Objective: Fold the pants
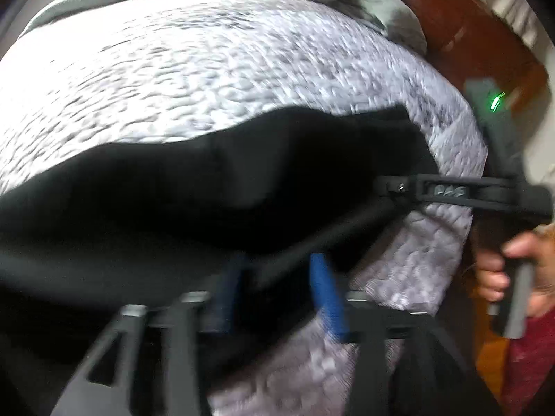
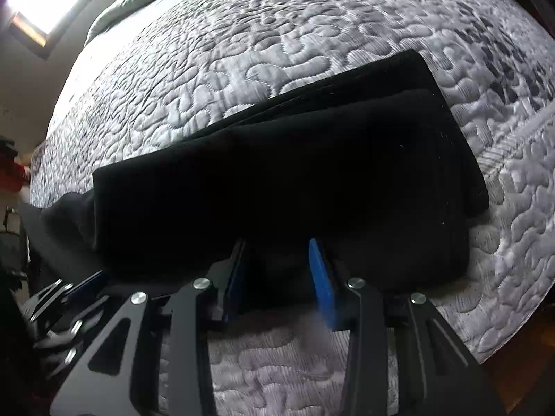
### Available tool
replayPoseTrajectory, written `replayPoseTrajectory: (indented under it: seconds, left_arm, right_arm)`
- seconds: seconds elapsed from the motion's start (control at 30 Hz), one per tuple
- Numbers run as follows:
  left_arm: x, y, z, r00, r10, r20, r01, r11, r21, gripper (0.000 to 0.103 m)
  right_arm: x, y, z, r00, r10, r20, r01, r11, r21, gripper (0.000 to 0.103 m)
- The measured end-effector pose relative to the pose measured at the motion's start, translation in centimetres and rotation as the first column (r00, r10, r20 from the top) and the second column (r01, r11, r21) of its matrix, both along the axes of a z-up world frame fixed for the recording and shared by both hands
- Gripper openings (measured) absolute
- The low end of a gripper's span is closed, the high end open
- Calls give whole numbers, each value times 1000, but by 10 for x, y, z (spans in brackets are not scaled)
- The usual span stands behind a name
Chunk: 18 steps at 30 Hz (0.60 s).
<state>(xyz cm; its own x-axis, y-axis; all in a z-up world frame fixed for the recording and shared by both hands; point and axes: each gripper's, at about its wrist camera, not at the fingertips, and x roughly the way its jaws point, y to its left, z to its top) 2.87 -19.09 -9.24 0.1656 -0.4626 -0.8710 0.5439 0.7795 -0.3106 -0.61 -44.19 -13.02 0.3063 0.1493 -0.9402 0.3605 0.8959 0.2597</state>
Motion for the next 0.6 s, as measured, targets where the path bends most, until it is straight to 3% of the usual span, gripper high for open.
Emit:
replayPoseTrajectory:
  seconds: [0.03, 0.13, 0.27, 0.37, 0.5, 0.53, 0.57, 0.6]
  left_arm:
    - [2, 10, 6, 999, 37, -12, -37, 999, -21, 78]
    - [15, 56, 20, 981, 185, -60, -189, 980, -55, 79]
    - [43, 106, 16, 917, 374, -138, -376, 926, 15, 79]
    - [59, 121, 7, 885, 412, -216, -420, 907, 8, 79]
    - [82, 126, -5, 855, 453, -254, -463, 886, 23, 77]
    - [86, 127, -8, 845, 461, -271, -472, 881, 27, 75]
    - [89, 128, -14, 834, 468, -293, -480, 876, 33, 59]
    - [90, 132, -19, 825, 470, -314, -486, 873, 31, 33]
  right_arm:
    - [1, -2, 0, 1000, -4, -3, 4, 1000, 11, 37]
    - [-1, -5, 1, 1000, -4, 1, 4, 999, 38, 37]
    - [-3, -6, 2, 1000, 2, 4, -2, 1000, 23, 37]
    - [-1, 1, 0, 1000, 8, 1, -8, 1000, -11, 37]
    - [-3, 12, -1, 1000, 11, 4, -11, 1000, -24, 37]
    - [-3, 11, -2, 1000, 11, 4, -11, 1000, -19, 37]
    - [-3, 12, -2, 1000, 12, 5, -12, 1000, -17, 37]
    - [-3, 14, -3, 1000, 13, 5, -13, 1000, -15, 37]
